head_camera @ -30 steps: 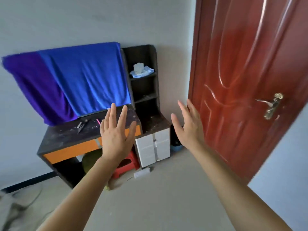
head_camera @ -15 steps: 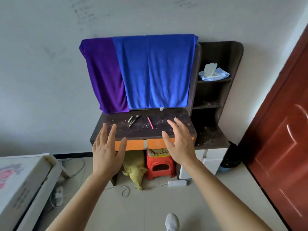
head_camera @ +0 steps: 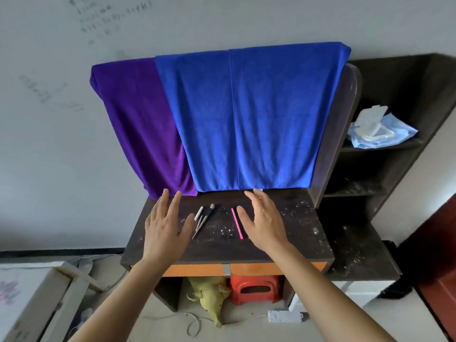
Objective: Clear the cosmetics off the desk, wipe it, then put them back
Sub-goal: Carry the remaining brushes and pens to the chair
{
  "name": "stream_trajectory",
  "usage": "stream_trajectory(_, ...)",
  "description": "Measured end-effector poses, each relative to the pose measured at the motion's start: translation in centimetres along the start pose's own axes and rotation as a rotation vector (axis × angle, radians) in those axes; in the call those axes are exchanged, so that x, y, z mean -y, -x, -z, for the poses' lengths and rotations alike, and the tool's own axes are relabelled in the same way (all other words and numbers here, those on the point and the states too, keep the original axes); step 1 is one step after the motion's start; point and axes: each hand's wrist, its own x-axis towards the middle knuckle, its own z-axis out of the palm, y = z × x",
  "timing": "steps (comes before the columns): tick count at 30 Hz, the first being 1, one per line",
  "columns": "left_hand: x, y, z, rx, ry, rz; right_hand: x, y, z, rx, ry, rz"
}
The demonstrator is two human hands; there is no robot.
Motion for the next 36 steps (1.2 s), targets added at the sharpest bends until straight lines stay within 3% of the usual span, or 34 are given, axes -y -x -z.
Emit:
stream_trajectory(5,3.9,-5.4,-3.5,0.048,-0.011,0.060,-1.9,-5.7,-4.8,0.103,0.021,-0.053)
stream_trajectory(10,9.0,-7.9,-8.6,0.200,0.028,0.169,-4.7,-7.4,-10.5,0.272,0.094,-0.234)
stream_trajectory(21,18.5,-20.7,-16.6,0.509,0.057,0.110,-6.0,-12.6,-19.3,0.365,0.174,-0.617)
stream_trajectory(30,19.3,-21.7,-24.7,0.776,-0.006,0.097,-6.5,-11.4,-25.1,0.472,0.192,-0.871)
stream_trajectory(36,17.4,-20.2,-27.5,0.756,0.009,0.145,-8.1,-10.3,-25.6,0.515,0.314,-0.807)
